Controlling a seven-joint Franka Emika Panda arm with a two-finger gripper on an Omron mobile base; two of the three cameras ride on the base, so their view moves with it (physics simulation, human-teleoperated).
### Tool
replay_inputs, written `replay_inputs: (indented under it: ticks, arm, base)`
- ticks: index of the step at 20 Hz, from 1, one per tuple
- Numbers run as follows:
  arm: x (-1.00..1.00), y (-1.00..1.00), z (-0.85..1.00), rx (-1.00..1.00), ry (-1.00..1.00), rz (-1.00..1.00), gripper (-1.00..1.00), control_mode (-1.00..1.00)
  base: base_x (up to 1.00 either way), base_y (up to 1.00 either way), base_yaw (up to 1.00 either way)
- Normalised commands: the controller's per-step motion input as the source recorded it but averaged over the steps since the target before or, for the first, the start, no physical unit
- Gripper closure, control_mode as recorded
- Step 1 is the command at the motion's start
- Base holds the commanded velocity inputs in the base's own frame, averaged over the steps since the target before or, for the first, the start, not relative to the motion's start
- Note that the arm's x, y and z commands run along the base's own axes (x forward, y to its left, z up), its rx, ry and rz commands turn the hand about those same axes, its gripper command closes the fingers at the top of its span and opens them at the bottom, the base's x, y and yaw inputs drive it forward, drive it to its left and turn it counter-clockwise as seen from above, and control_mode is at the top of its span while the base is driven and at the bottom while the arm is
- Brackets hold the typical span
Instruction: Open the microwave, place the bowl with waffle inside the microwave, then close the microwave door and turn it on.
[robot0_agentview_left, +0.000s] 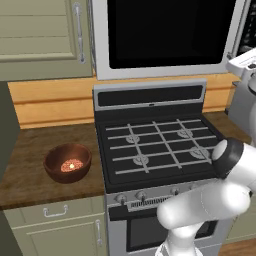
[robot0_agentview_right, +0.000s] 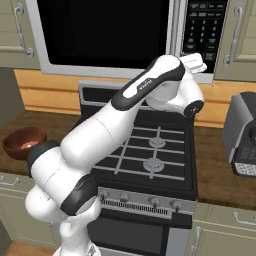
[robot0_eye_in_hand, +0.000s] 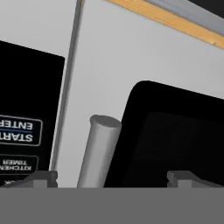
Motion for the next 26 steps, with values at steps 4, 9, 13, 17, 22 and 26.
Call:
replay_inputs:
  ticks: [4,9,13,17,22,26]
  arm:
    - [0.56,0.08,0.0,0.0,0.07,0.0,-1.0,-1.0]
    - [0.36,0.0,0.0,0.0,0.05,0.0,-1.0,-1.0]
    - [0.09,0.0,0.0,0.0,0.0,0.0,-1.0,-1.0]
    - [0.0,0.08,0.0,0.0,0.0,0.04,1.0,-1.0]
    - [-0.2,0.16,0.0,0.01,0.0,0.23,1.0,-1.0]
    - [-0.86,0.2,0.0,0.01,-0.04,0.41,1.0,-1.0]
  base:
    - [0.0,0.0,0.0]
    - [0.0,0.0,0.0]
    - [0.0,0.0,0.0]
    - [0.0,0.0,0.0]
    - [0.0,0.0,0.0]
    - [0.0,0.0,0.0]
